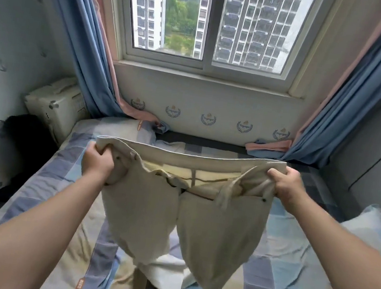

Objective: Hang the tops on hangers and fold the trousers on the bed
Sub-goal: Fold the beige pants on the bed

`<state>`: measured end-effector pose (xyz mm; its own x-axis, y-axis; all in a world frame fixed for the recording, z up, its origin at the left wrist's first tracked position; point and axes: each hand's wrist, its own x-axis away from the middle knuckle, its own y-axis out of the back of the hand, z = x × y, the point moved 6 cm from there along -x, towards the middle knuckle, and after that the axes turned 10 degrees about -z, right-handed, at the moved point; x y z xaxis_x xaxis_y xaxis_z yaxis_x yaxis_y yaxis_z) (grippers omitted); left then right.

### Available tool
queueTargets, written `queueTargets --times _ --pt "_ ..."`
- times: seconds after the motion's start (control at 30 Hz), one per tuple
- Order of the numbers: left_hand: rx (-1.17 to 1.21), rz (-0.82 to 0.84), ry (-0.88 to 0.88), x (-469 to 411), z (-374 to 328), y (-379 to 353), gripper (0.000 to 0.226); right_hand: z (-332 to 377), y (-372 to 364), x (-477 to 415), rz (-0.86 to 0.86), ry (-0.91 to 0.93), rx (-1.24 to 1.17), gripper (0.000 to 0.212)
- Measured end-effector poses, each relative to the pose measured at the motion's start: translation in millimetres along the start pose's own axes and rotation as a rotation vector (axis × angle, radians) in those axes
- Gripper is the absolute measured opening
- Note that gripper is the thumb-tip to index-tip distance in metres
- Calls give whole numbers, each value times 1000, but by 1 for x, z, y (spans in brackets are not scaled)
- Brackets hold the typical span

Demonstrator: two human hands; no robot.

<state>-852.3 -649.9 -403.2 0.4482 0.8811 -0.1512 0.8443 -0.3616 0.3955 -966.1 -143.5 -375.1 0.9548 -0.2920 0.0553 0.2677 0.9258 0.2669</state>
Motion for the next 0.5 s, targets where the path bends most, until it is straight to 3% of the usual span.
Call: queueTargets --times 0.2,0.33,0.43,0.5 --pt "104 -74 -137 -58 -163 17 17 163 16 -28 -95 126 -98 43" --pt "218 -75 -86 -92 -260 42 16 272 37 -38 -154 183 -187 31" --pt "300 -17 -9 -119 -326 60 33 343 56 -38 -176 172 -225 32" --pt "341 57 39 -135 -366 69 43 384 65 -34 -175 141 -237 18"
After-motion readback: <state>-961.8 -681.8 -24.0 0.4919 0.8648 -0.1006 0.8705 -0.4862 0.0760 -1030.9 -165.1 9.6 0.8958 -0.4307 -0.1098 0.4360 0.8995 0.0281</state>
